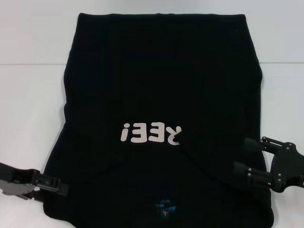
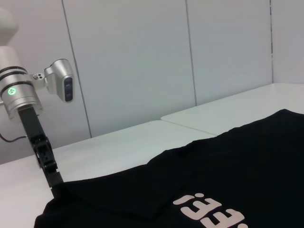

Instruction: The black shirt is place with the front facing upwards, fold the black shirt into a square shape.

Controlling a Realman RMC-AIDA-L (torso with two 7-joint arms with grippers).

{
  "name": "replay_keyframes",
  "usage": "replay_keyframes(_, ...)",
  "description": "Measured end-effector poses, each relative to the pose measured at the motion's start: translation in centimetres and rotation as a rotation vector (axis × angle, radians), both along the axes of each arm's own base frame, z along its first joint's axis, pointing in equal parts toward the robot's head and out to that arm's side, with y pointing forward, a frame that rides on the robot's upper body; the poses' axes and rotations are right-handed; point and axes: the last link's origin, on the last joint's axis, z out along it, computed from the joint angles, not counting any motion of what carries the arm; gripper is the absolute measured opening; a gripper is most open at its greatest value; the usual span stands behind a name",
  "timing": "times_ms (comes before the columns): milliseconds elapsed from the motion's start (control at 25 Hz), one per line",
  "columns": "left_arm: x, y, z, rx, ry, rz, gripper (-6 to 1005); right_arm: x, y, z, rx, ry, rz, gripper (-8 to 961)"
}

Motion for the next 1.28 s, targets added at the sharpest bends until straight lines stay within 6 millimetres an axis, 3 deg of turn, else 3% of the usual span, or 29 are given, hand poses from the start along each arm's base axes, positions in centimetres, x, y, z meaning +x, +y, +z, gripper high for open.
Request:
replay_keyframes(240, -0.37, 0.17, 0.18, 0.013, 0.031, 0.007, 874, 0.00, -0.04, 0.06, -0.001, 0.002, 0.002, 779)
replay_keyframes(360, -0.53, 0.52, 0.26, 0.028, 0.061, -0.003, 666, 0.00, -0.05, 0.07, -0.001, 0.002, 0.002, 779)
replay_keyframes(800, -0.24, 0.76, 0.08, 0.009, 0.093, -0.040, 453, -0.01, -0.05, 0.13, -0.001, 0.003, 0.004, 778)
replay_keyframes(1200, -0.29, 0.78, 0.15, 0.009, 0.102, -0.038, 3, 0.05, 0.03, 0.20, -0.007, 0.010, -0.016, 775)
replay_keyframes(1280, -0.34, 0.83, 0.32, 0.015, 0.101, -0.036, 4, 0.14, 0.31, 0.58, -0.018, 0.020, -0.054, 775)
